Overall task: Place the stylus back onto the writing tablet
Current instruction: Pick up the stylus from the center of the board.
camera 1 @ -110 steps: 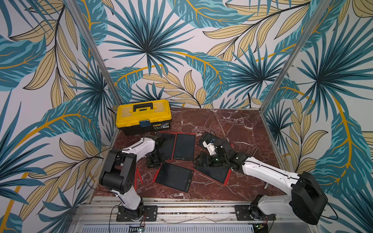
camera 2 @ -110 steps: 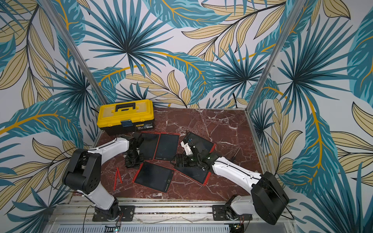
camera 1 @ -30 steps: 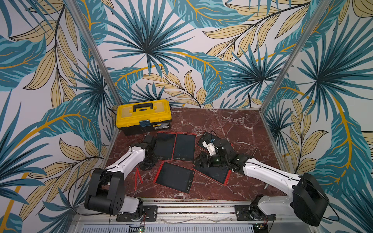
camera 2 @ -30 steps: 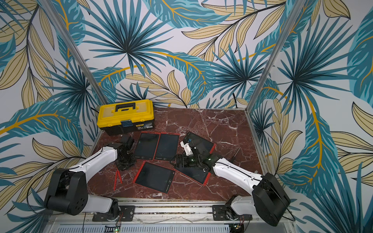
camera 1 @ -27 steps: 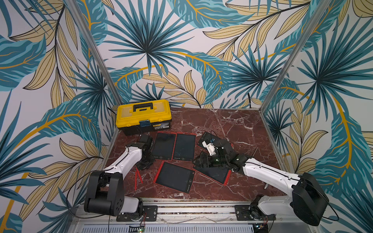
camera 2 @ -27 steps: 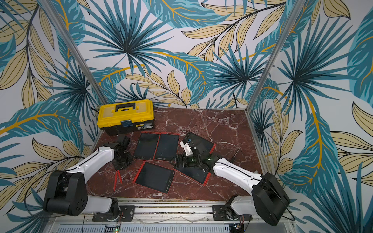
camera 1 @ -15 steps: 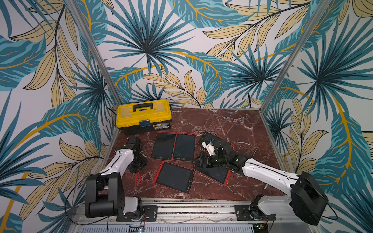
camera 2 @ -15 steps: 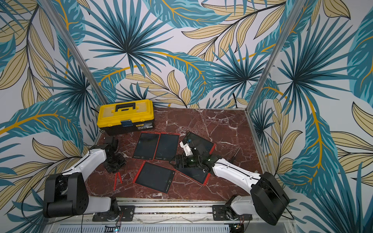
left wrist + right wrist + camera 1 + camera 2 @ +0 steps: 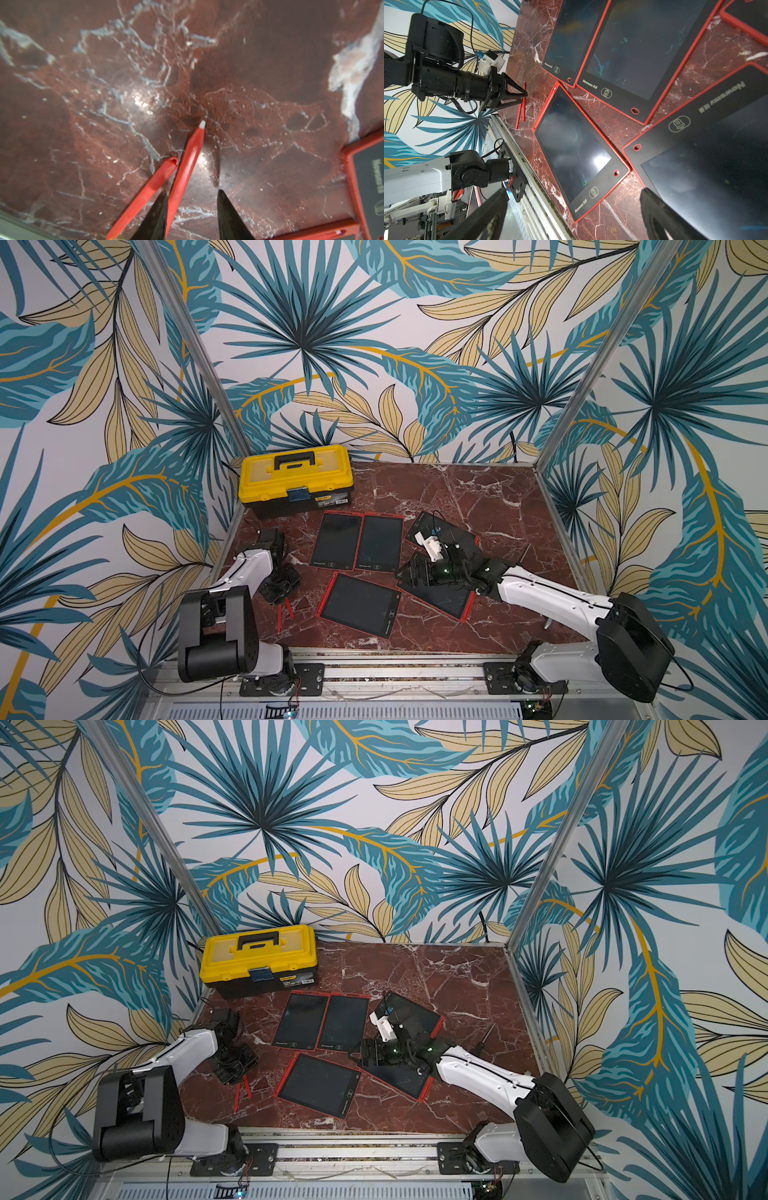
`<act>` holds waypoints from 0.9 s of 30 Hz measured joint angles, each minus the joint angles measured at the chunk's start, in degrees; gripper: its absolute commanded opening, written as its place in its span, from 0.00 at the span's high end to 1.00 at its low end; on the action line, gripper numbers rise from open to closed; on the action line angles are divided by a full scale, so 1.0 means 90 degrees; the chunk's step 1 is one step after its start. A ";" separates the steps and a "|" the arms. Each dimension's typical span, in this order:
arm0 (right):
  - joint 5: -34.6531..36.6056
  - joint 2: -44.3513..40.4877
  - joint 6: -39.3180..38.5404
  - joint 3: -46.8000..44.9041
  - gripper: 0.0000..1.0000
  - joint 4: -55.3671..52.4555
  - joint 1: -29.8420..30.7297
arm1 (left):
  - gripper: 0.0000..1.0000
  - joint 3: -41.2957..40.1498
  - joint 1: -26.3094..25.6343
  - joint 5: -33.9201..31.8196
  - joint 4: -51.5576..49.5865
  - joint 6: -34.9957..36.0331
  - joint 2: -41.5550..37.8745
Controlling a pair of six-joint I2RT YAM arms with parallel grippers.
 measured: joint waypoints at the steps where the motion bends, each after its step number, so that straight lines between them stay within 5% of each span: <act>1: 0.0000 0.0000 0.0000 0.0000 0.01 0.0000 0.0000 | 0.61 -0.0027 0.0000 0.0002 0.0039 0.0000 0.0027; 13: 0.0000 0.0000 -0.0002 0.0002 0.01 -0.0039 0.0000 | 0.83 -0.0126 0.0029 0.0204 0.0325 0.0032 0.0032; 27: 0.0036 0.0002 -0.0005 0.0075 0.01 -0.0206 0.0000 | 0.93 -0.0078 -0.0049 0.0746 0.0913 0.0036 0.0131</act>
